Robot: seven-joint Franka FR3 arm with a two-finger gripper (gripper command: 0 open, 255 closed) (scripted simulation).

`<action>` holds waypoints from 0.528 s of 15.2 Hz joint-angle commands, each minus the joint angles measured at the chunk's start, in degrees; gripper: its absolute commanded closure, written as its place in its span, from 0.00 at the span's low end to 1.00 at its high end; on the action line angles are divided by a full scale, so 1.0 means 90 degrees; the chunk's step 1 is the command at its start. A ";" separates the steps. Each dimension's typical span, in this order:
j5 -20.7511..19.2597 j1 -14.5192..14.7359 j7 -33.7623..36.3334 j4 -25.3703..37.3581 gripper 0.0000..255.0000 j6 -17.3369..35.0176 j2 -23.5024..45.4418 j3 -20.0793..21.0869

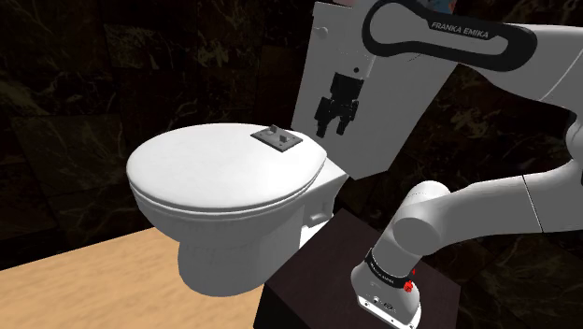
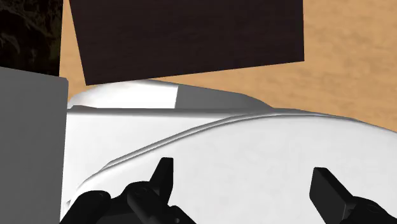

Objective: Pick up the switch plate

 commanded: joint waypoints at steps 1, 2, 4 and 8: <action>0.0000 0.0000 0.0000 0.0000 0.00 0.0000 0.0000 0.0000; -0.0028 -0.0002 -0.0164 0.0065 0.00 0.0145 0.0207 -0.0108; -0.0064 0.0004 -0.0492 0.0224 0.00 0.0419 0.0638 -0.0318; -0.0040 0.0046 -0.1150 0.0663 0.00 0.0890 0.1557 -0.0716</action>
